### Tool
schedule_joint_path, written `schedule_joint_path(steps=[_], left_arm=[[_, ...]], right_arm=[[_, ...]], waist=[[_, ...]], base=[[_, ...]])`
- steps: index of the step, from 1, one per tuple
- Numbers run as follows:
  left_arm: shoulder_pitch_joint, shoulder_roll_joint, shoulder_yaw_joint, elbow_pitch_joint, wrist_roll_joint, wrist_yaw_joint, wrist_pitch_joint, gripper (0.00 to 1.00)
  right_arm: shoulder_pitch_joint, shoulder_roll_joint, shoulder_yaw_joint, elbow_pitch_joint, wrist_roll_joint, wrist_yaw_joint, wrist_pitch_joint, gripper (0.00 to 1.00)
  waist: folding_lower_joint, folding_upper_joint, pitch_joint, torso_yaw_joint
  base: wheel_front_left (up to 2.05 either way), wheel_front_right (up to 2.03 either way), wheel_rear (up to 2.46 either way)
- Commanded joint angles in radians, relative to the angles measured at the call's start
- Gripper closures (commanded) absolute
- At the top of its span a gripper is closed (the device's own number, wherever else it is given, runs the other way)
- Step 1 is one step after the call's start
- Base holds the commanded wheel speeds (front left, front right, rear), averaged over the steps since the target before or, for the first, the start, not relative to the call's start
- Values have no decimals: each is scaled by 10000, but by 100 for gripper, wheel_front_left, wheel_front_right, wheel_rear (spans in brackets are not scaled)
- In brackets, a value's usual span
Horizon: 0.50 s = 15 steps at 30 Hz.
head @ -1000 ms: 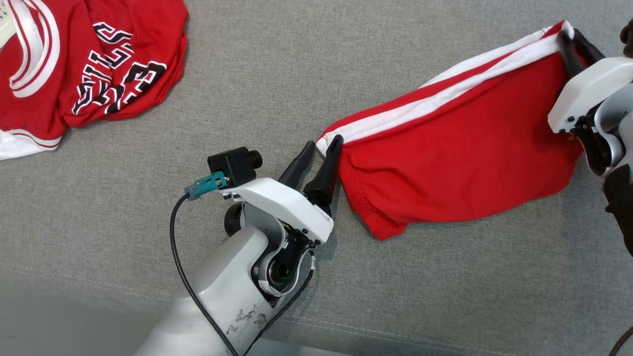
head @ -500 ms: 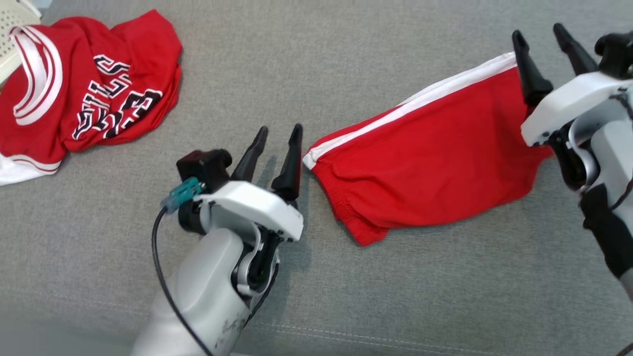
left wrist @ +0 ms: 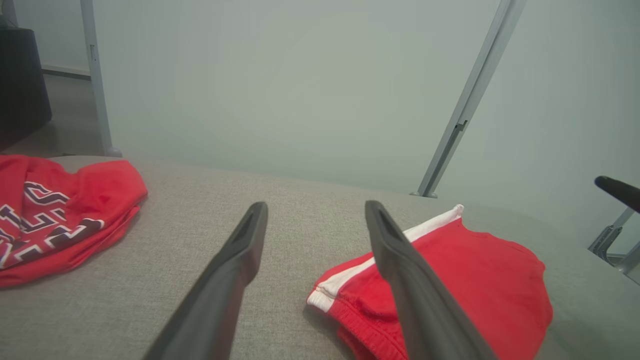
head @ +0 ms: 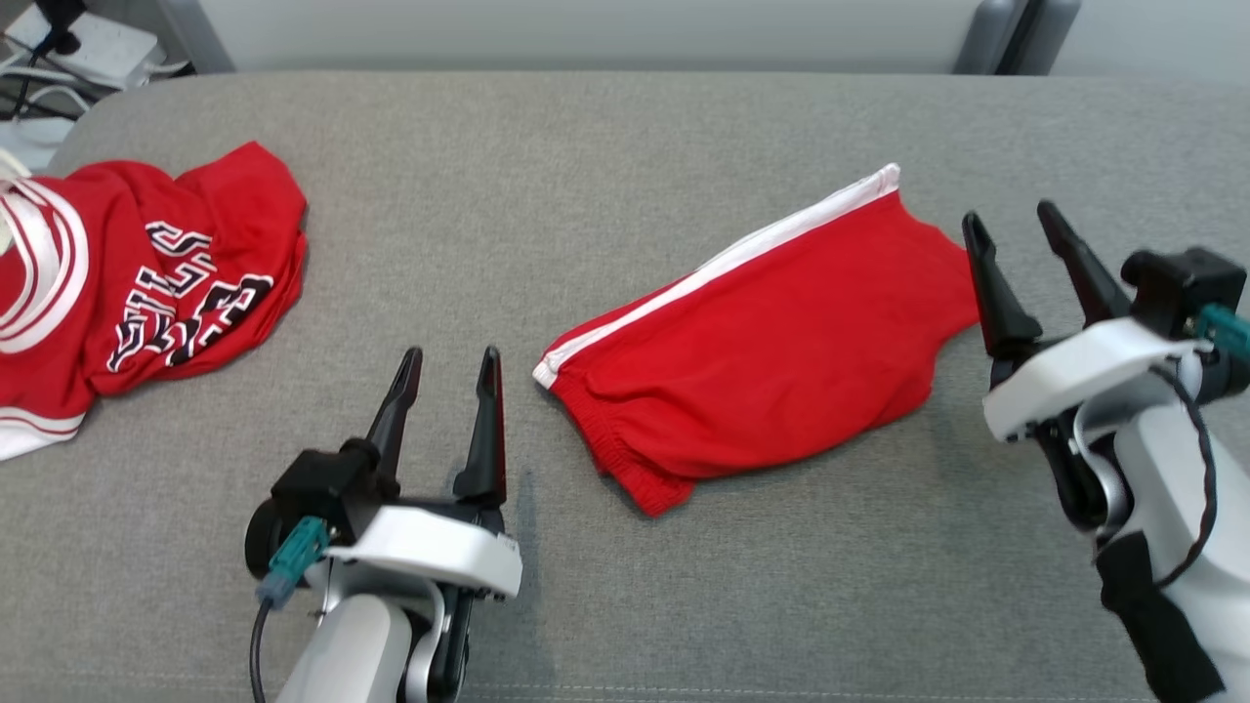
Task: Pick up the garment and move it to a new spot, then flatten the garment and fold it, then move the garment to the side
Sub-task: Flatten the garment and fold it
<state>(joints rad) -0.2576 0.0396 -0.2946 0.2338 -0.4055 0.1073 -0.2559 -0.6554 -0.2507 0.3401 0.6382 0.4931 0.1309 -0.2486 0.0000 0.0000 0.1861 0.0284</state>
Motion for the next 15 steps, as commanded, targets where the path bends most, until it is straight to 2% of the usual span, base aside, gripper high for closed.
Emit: schedule_joint_path(steps=[1,10,15], left_arm=[[140,107,432,-374,254,97,-58,0],[1074,107,638,-1015,715,149,-58,0],[1329,107,477,-1331,934,157,-58,0]], right_arm=[[451,104,-80,-460,-137,-2,-131,0],[1987,306,-864,-1151,-391,-2,-131,0],[2274,483,-1157,-712,584,-2,-131,0]], waist=[[0,0,-297,-227],[0,0,-717,-415],[0,0,-691,-372]], base=[[0,0,0],[0,0,0],[0,0,0]])
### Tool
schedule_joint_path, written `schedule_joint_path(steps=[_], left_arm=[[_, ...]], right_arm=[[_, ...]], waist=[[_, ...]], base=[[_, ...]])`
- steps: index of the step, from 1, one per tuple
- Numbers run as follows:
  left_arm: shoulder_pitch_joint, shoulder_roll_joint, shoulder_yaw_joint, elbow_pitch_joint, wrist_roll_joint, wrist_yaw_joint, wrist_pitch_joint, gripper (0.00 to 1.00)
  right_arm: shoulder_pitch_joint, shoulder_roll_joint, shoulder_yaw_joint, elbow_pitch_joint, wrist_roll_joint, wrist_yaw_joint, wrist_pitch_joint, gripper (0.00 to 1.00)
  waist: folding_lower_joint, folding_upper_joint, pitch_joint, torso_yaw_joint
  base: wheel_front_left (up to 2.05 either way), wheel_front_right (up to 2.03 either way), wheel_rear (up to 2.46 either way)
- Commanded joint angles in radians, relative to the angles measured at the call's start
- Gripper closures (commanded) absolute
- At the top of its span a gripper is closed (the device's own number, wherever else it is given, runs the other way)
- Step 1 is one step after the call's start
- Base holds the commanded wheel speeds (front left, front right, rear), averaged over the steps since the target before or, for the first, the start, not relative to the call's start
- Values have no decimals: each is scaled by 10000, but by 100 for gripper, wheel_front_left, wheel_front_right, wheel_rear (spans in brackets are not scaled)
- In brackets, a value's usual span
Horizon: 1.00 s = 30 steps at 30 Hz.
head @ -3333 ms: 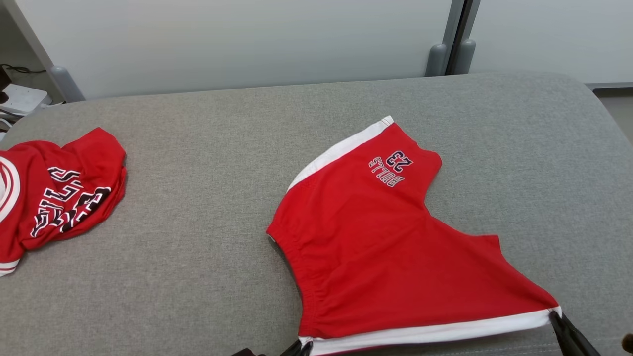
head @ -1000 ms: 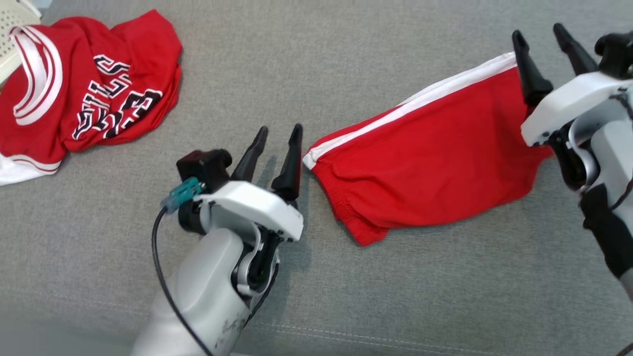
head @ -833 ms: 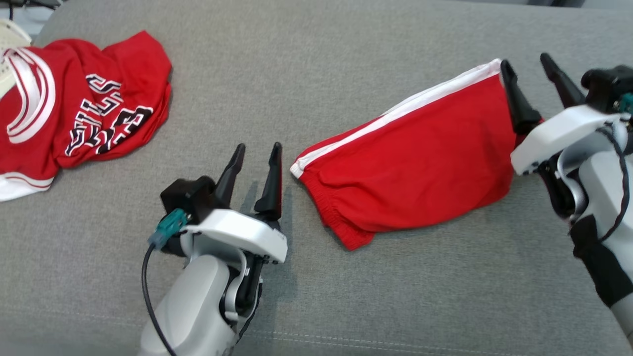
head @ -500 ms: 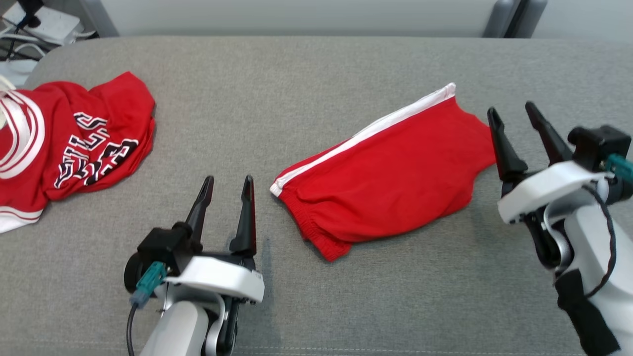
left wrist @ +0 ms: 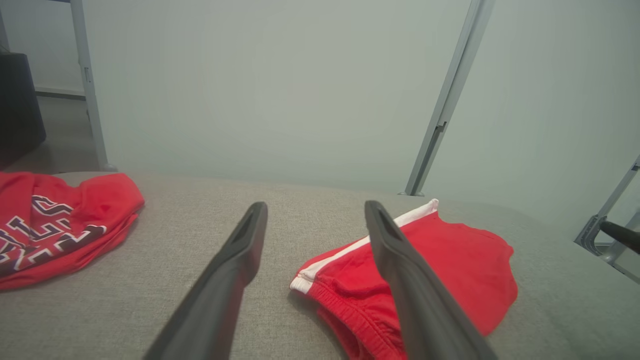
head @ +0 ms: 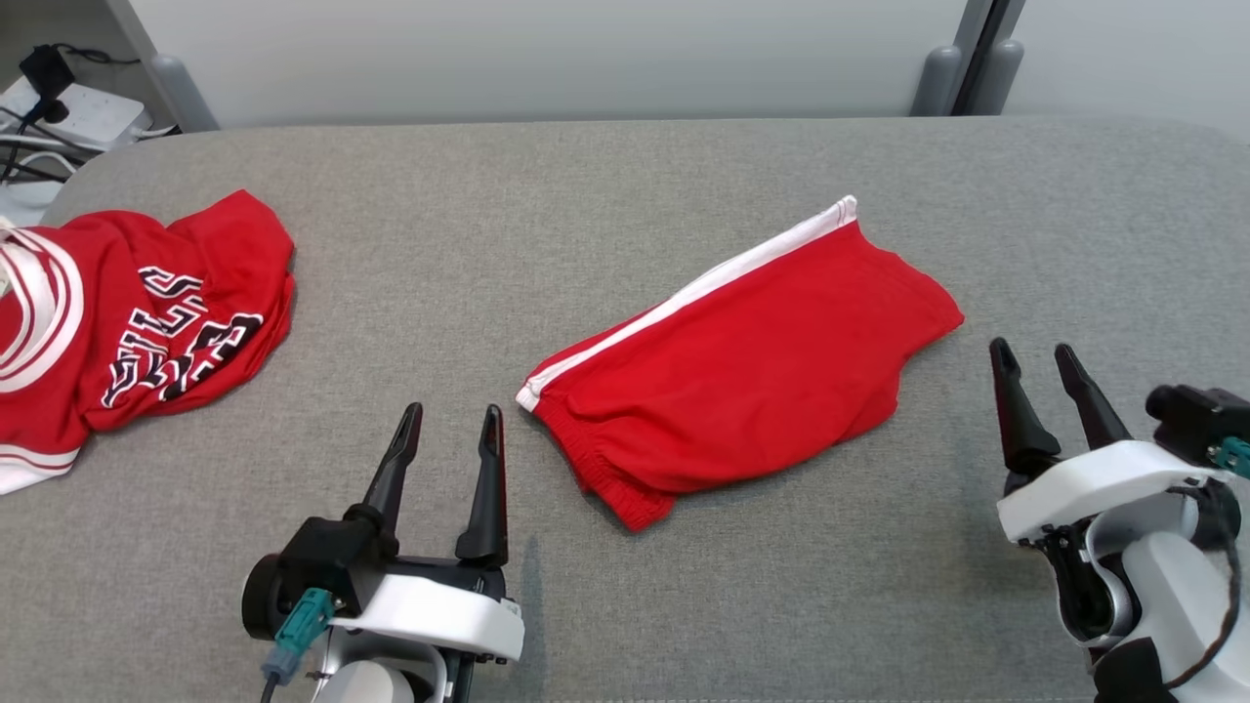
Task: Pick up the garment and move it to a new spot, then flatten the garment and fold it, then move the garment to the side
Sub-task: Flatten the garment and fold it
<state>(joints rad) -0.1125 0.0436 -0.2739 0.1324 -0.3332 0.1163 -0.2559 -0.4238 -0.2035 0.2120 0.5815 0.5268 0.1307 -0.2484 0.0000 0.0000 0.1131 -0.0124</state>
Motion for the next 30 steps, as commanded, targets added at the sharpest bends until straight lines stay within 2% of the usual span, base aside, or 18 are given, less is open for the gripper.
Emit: schedule_joint_path(steps=[1,4,14,24,28,29,30], left_arm=[[-119,66,221,-375,222,74,-58,0],[-204,66,-52,-533,302,94,-58,0],[-734,66,-666,-475,101,252,-59,0],[-1294,66,-1115,-200,-180,155,-59,0],[-1365,66,-1287,-131,-333,157,-59,0],[-1361,66,-1307,-109,-351,155,-59,0],[-1361,66,-1307,-109,-351,155,-59,0]], right_arm=[[-93,32,69,38,653,0,-133,0],[-660,-105,94,992,2193,0,-40,0],[-2808,-671,367,3215,4486,0,1013,0],[-4083,-1129,970,5153,5103,0,2157,0],[-4417,-1033,1139,5734,5243,0,2826,0],[-4463,-1007,1195,5814,5271,0,2995,24],[-4463,-1007,1195,5814,5271,0,2995,24]], waist=[[0,0,86,84],[0,0,374,344],[0,0,1417,1200],[0,0,2032,2003],[0,0,2091,2202],[0,0,2086,2228],[0,0,2086,2228]], base=[[0,0,0],[0,0,0],[0,0,0],[0,0,0],[0,0,0],[0,0,0],[0,0,0]])
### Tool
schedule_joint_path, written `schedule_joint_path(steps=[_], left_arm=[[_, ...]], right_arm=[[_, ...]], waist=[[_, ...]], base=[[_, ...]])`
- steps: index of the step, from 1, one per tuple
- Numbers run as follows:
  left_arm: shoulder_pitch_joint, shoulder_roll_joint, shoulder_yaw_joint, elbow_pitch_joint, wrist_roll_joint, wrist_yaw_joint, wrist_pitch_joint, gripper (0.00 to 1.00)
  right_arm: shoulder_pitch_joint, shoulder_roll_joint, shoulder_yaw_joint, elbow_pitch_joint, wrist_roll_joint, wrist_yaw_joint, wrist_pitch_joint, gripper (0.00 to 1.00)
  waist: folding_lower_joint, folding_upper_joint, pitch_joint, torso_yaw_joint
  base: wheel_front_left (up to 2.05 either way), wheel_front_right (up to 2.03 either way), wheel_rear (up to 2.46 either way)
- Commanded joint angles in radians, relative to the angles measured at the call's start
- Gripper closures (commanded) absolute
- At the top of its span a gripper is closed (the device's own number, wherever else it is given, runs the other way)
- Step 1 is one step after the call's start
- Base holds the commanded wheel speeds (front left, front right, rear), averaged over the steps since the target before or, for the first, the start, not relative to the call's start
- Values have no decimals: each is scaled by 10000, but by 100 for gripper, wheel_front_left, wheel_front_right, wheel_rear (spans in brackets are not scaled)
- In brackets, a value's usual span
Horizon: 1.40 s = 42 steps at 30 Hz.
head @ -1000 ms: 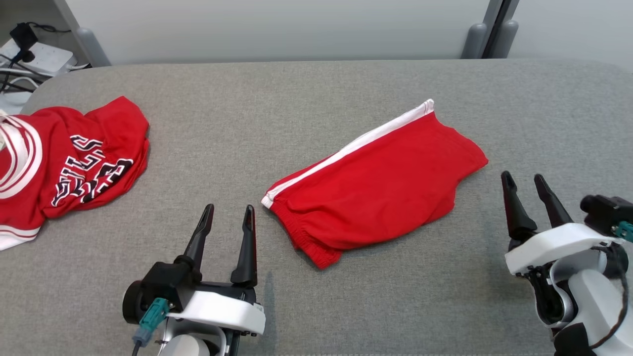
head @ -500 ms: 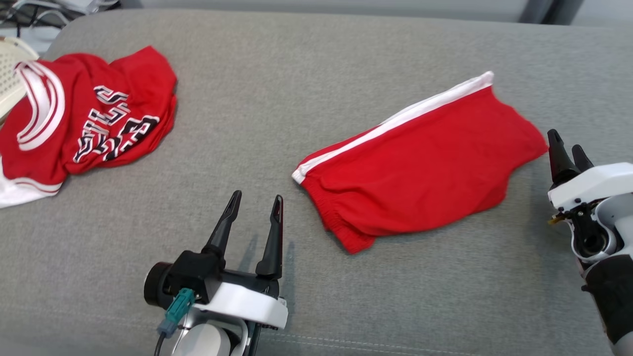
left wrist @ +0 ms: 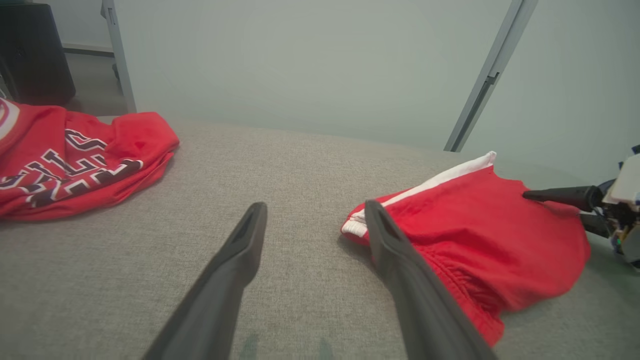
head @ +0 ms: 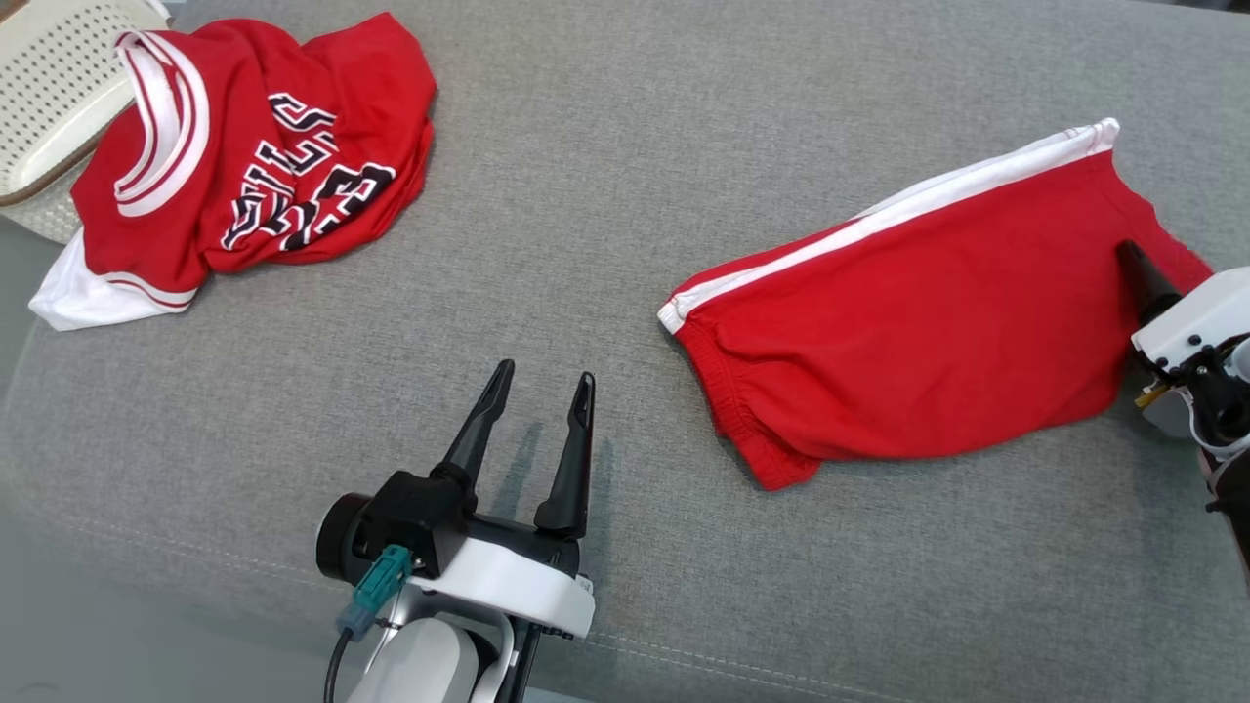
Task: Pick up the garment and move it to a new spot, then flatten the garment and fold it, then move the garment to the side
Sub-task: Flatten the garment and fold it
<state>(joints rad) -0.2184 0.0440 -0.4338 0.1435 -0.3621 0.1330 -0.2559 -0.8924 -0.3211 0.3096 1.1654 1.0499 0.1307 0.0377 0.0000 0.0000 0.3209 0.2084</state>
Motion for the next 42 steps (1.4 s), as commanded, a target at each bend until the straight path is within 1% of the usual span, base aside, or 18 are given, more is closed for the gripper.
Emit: schedule_joint_path(steps=[1,2,3,6,9,14,21,29,33,37,41,42], left_arm=[[-295,62,292,-201,-73,-11,-59,0],[-282,62,310,-187,-82,-7,-59,0],[-261,62,347,-172,-84,2,-59,0],[-163,62,463,-116,-92,12,-59,0],[-106,62,545,-115,-123,3,-59,0],[-25,62,619,-170,-108,-5,-59,0],[161,62,828,-204,-139,8,-59,0],[202,62,1305,-91,-143,-45,-59,0],[297,62,1538,-66,-87,-86,-59,0],[426,62,1709,-38,-40,-142,-59,0],[541,62,1772,-13,-64,-172,-59,0],[556,62,1771,-1,-63,-183,-59,0]], right_arm=[[188,195,269,51,70,0,295,56],[159,213,291,144,109,0,416,75],[136,232,316,302,122,0,520,100],[129,359,506,599,83,0,981,100],[157,343,733,590,-45,0,1011,100],[429,277,892,338,-70,0,438,100],[1136,222,1059,195,-217,0,-966,100],[1844,577,1172,628,-549,0,-2458,100],[2103,787,1168,836,-794,0,-2830,100],[2272,930,1213,948,-1221,0,-2967,100],[2335,887,1073,1013,-1743,0,-2988,100],[2355,881,1003,999,-1878,0,-2989,91]], waist=[[0,0,-3,34],[0,0,-21,34],[0,0,-52,16],[0,0,-211,-63],[0,0,-368,-165],[0,0,-628,-405],[0,0,-804,-897],[0,0,-1098,-1408],[0,0,-1289,-1663],[0,0,-1460,-1923],[0,0,-1582,-2177],[0,0,-1606,-2230]], base=[[0,0,0],[0,0,0],[0,0,0],[0,0,0],[0,0,0],[0,0,0],[0,0,0],[0,0,0],[0,0,0],[0,0,0],[0,0,0],[0,0,0]])
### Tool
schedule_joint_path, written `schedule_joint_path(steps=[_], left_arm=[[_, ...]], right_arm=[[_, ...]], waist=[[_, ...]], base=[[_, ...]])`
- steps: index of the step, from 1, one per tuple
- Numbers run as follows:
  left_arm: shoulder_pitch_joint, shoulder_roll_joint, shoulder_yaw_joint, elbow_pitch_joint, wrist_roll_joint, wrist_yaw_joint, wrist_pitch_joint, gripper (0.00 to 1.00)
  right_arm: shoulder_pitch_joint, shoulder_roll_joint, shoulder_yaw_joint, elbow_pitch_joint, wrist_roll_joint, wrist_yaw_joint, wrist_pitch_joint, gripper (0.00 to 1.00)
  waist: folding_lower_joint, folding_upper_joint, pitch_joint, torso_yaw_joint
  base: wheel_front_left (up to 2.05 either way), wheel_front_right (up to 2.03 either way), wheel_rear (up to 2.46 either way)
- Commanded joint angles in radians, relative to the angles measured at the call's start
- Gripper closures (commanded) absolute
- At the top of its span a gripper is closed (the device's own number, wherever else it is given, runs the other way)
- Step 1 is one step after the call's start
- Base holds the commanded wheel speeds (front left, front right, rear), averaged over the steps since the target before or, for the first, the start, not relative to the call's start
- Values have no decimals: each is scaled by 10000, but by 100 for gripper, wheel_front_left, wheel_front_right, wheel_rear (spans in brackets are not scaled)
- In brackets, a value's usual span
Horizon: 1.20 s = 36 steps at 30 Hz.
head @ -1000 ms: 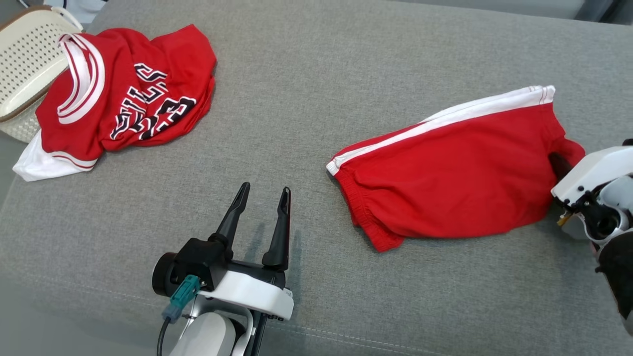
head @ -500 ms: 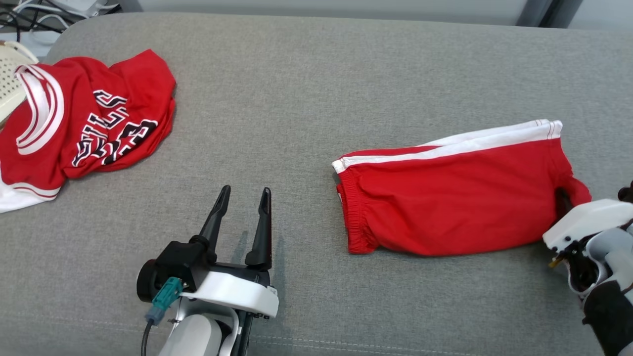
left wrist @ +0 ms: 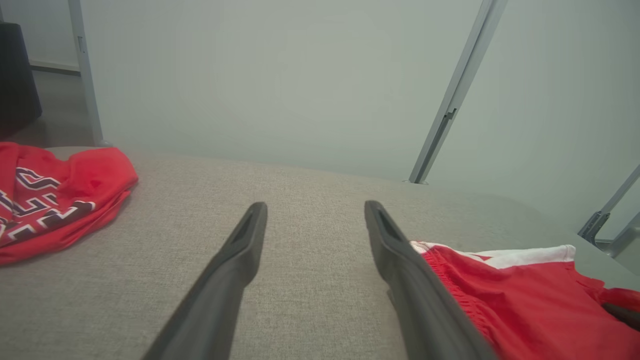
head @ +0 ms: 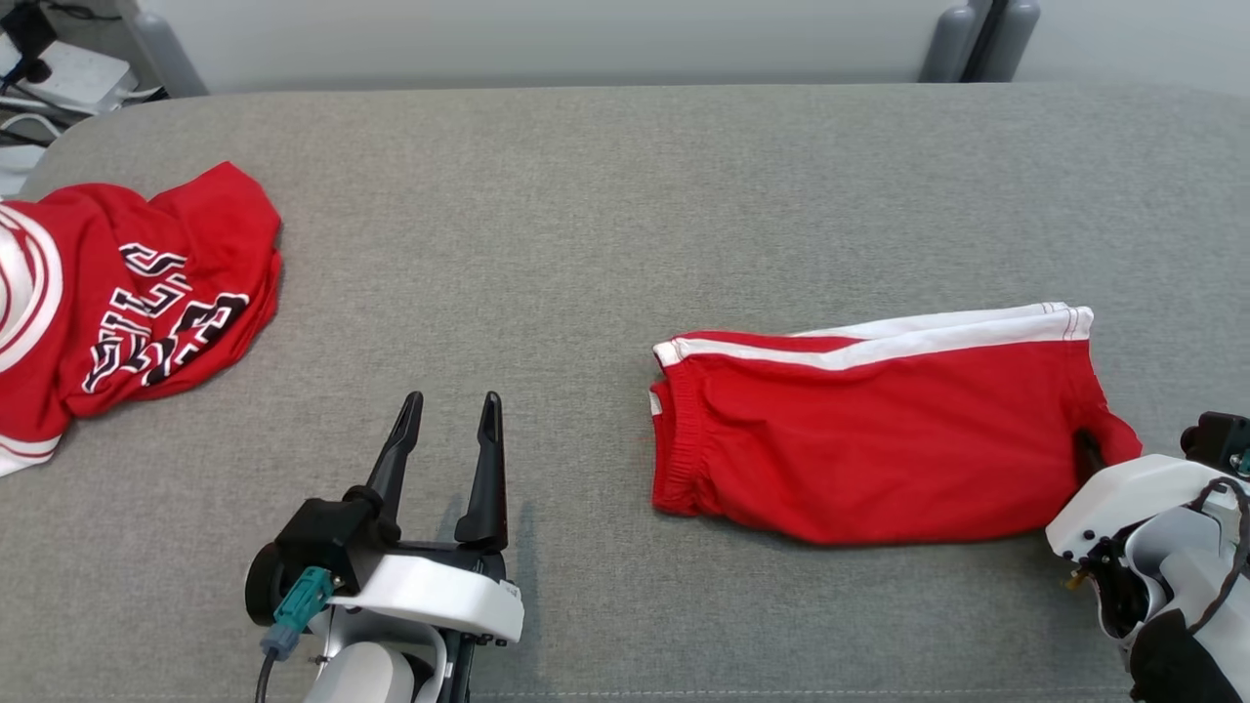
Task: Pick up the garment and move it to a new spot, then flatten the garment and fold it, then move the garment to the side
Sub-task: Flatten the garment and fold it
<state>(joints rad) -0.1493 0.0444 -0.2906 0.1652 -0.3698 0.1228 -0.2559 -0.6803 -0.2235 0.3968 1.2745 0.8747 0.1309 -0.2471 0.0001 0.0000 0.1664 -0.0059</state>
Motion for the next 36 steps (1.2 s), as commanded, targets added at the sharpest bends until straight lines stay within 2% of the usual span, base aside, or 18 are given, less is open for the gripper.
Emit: schedule_joint_path(steps=[1,2,3,4,9,14,18,23,30,36], left_arm=[[-122,58,338,-205,17,-86,-59,0],[-122,58,338,-205,17,-86,-59,0],[-110,58,341,-195,19,-86,-59,0],[-97,58,348,-186,19,-87,-59,0],[-13,58,414,-174,22,-87,-59,0],[97,58,368,-294,-12,-3,-59,0],[225,58,276,-359,-59,51,-59,0],[423,58,127,-430,-32,99,-59,0],[720,58,21,-588,12,187,-59,0],[942,58,64,-614,7,210,-59,0]], right_arm=[[251,-119,34,-138,-262,-2,-143,82],[251,-119,34,-138,-262,-2,-143,82],[277,-143,-71,-183,-409,-2,-143,68],[298,-188,-196,-254,-575,-2,-144,0],[708,-413,-1366,-1311,-1540,-2,-145,0],[1833,-460,-2484,-3519,-3239,-2,-146,0],[3133,-147,-2228,-5553,-4029,-2,-146,0],[4447,-576,-1598,-7447,-4264,-2,-146,0],[5811,-536,-2303,-9006,-4876,-2,-146,0],[6488,-298,-2703,-9475,-5106,-2,-147,0]], waist=[[-1,0,-86,-138],[-1,0,-86,-138],[-1,0,-117,-186],[-1,0,-144,-226],[-1,0,-334,-411],[-1,0,-470,-526],[-1,0,-608,-588],[-1,0,-759,-651],[-1,0,-932,-697],[-1,0,-1049,-758]], base=[[0,0,0],[0,0,0],[0,0,0],[0,0,0],[0,0,0],[0,0,0],[0,0,0],[0,0,0],[0,0,0],[0,0,0]])
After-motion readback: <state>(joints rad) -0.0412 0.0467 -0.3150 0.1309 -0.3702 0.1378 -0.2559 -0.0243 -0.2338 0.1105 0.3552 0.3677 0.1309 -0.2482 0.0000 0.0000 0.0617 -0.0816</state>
